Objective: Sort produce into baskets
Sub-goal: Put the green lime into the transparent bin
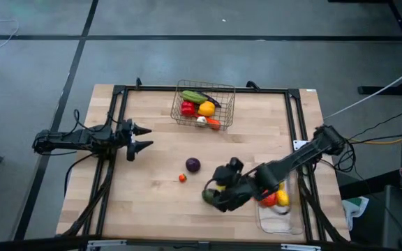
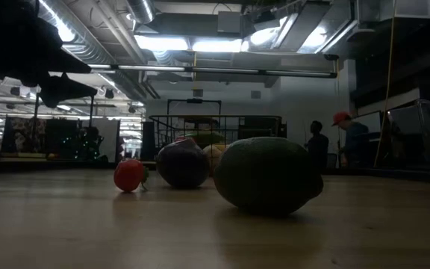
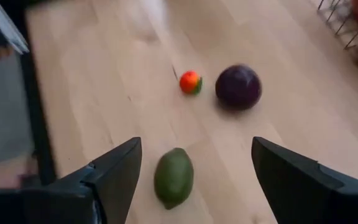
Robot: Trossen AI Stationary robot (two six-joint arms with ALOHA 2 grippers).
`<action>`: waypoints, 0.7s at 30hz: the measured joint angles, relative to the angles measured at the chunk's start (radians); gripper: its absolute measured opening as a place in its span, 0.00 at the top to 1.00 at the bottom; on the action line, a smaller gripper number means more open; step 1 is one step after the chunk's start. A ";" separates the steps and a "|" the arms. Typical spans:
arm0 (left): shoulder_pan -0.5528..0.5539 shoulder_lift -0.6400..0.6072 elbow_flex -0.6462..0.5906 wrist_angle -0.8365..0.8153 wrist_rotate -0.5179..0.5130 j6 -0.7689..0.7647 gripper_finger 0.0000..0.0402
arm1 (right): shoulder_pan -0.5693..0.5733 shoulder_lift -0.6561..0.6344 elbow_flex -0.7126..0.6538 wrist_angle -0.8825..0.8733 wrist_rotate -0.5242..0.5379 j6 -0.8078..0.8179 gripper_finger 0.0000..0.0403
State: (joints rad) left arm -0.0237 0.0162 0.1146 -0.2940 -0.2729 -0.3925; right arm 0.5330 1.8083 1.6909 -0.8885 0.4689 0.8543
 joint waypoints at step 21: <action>-0.004 0.354 0.002 0.444 0.008 -0.002 0.26 | -0.064 0.268 -0.001 0.043 -0.260 -0.003 0.25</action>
State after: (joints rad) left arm -0.0273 0.3707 0.1165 0.1498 -0.2654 -0.3946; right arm 0.4686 2.0767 1.6901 -0.8455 0.2092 0.8512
